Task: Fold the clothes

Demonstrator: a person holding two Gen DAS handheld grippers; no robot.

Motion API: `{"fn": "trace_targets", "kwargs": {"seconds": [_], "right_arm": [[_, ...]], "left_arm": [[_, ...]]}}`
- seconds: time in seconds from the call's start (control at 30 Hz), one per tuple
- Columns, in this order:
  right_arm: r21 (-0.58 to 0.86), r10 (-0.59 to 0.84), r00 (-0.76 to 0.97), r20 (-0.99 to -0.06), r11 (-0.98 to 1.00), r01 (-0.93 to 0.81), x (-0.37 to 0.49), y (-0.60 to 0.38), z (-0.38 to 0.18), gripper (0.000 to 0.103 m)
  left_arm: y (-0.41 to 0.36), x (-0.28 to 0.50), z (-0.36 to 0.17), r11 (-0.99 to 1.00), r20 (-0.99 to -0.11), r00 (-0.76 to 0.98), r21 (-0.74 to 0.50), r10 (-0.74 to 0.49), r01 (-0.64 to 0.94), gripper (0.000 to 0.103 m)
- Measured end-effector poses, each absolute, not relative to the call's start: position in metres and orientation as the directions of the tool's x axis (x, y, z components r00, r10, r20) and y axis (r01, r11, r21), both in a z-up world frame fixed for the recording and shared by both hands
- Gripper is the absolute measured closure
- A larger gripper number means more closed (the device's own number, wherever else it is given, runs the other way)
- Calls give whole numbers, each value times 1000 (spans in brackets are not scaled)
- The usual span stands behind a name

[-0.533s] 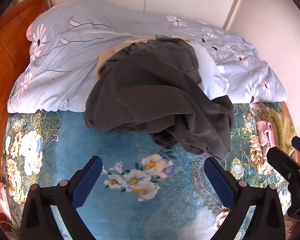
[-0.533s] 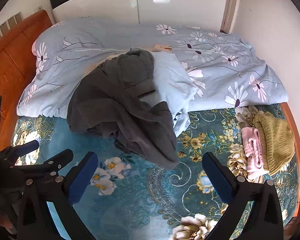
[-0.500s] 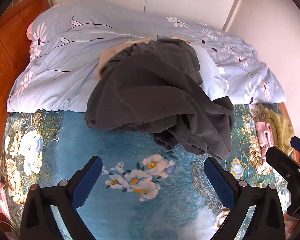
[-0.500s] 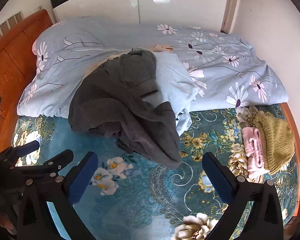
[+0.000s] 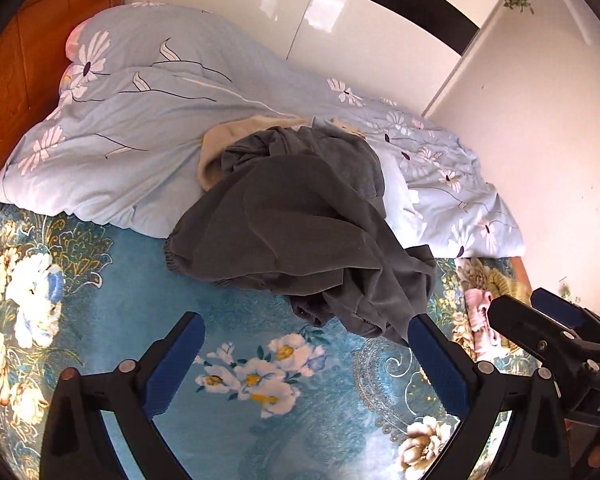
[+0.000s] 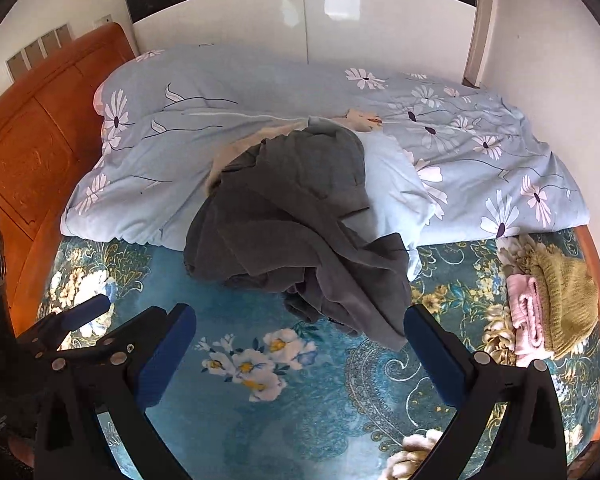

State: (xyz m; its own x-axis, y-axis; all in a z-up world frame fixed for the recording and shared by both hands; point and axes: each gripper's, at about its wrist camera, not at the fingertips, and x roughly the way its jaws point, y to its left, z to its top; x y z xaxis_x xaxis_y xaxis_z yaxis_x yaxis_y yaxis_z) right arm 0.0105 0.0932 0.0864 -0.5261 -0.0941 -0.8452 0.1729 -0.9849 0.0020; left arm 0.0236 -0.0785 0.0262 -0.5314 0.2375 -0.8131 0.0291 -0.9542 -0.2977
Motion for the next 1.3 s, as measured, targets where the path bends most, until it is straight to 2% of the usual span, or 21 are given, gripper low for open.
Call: {"fn": "trace_targets", "kwargs": {"seconds": [0.23, 0.4, 0.63, 0.97, 1.3], "right_arm": [[-78, -12, -565, -825, -988, 135, 21, 93, 90, 0], [-138, 33, -571, -821, -980, 142, 27, 90, 88, 0], [-179, 61, -580, -812, -973, 147, 27, 83, 85, 0], [-199, 57, -544, -837, -958, 206, 15, 76, 65, 0], [-227, 87, -477, -875, -943, 244, -10, 80, 27, 0]], "left_arm": [[-91, 59, 6, -970, -801, -565, -244, 196, 9, 0], [-91, 70, -5, -961, -809, -539, -275, 234, -5, 0], [-102, 71, -4, -959, -808, -549, -281, 215, 36, 0], [-111, 54, -29, -953, -846, -497, -283, 194, 111, 0], [-113, 4, -58, -944, -864, -448, -311, 231, 111, 0]]}}
